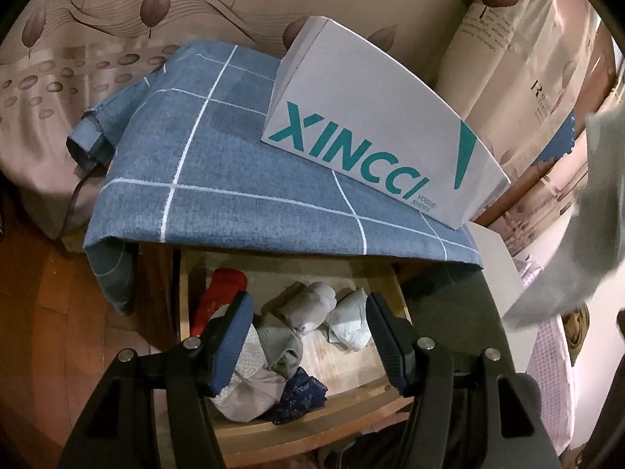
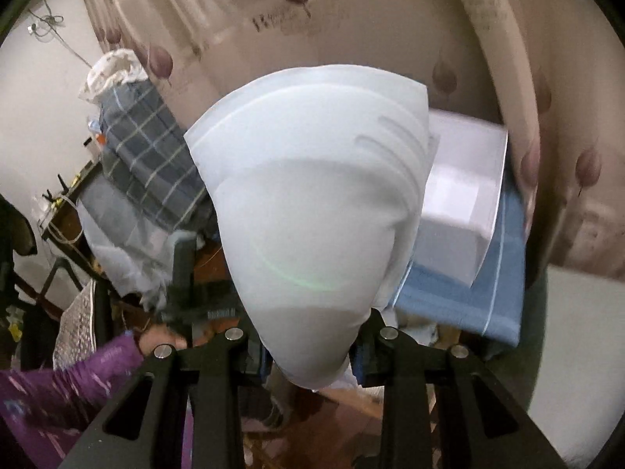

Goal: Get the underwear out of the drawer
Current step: 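Carry the white underwear with the right gripper into the white box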

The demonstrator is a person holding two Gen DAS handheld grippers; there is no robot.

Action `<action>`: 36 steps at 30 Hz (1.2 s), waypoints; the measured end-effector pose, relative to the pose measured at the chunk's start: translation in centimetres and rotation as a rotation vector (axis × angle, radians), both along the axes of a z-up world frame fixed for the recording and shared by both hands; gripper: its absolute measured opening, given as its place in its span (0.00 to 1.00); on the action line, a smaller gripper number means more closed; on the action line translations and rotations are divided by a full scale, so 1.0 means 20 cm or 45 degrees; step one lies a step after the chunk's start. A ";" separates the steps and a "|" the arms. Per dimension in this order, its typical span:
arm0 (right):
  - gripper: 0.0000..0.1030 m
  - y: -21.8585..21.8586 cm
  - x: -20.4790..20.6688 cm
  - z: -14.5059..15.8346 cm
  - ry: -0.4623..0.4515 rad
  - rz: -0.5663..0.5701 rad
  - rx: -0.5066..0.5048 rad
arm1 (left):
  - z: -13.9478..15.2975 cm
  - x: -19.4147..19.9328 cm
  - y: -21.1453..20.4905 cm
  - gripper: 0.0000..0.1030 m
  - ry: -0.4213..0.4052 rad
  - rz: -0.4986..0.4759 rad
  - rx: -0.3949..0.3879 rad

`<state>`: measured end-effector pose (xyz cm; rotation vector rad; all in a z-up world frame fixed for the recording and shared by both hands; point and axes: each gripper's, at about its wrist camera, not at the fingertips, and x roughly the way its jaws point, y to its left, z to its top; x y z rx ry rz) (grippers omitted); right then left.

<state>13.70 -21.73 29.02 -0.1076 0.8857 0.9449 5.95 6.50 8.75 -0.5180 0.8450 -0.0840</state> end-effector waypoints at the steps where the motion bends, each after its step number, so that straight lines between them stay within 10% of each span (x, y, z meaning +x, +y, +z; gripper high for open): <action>1: 0.27 0.01 0.01 0.03 -0.009 -0.004 0.007 | 0.00 0.00 0.00 0.60 -0.001 0.001 -0.003; 21: 0.28 0.14 0.44 0.25 -0.157 -0.205 0.035 | -0.02 0.01 0.00 0.60 0.010 -0.017 -0.013; 36: 0.29 0.24 0.74 -0.01 -0.102 -0.318 -0.141 | -0.02 0.02 0.00 0.60 0.016 -0.026 -0.009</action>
